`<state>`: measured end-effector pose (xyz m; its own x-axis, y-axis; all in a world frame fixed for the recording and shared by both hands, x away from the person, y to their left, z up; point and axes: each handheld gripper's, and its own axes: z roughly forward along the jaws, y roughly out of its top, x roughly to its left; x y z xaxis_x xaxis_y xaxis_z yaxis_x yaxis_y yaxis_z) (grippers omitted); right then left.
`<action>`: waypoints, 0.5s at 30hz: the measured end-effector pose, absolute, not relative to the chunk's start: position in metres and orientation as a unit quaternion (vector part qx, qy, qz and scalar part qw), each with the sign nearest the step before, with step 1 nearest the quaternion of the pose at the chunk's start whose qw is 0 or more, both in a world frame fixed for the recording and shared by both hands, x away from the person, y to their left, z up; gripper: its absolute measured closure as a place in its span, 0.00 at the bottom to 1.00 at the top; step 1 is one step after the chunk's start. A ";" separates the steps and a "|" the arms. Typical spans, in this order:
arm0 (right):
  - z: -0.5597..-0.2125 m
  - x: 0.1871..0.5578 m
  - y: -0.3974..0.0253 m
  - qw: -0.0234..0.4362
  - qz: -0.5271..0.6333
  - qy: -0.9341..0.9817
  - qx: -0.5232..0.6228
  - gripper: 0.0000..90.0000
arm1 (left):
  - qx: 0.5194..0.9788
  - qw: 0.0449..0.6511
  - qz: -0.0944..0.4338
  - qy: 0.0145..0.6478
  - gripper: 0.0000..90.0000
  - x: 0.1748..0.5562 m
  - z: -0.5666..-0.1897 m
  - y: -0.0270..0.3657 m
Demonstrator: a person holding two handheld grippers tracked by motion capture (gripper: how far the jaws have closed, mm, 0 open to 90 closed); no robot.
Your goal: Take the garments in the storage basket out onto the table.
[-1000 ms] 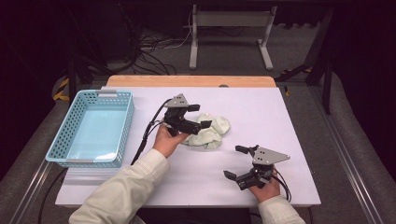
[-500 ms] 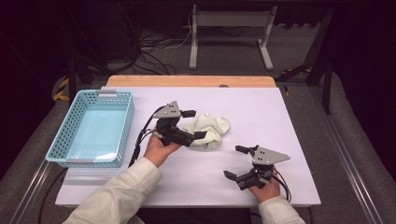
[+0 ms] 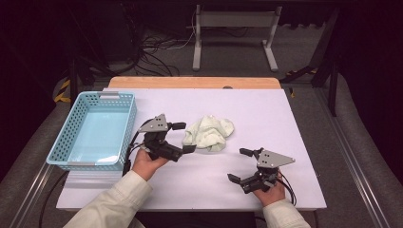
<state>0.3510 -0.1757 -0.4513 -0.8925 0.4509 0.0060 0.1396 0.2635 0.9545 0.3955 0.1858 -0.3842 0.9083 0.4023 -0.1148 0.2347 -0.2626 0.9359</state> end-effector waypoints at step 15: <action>-0.452 0.351 -0.175 0.136 0.576 0.784 0.189 0.01 | 0.800 0.557 0.054 0.218 0.05 0.373 -0.412 0.221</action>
<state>0.3509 -0.1752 -0.4515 -0.8919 0.4522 0.0048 0.1396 0.2652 0.9540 0.3728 0.2214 -0.4117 0.8990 0.4088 -0.1573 0.2895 -0.2850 0.9138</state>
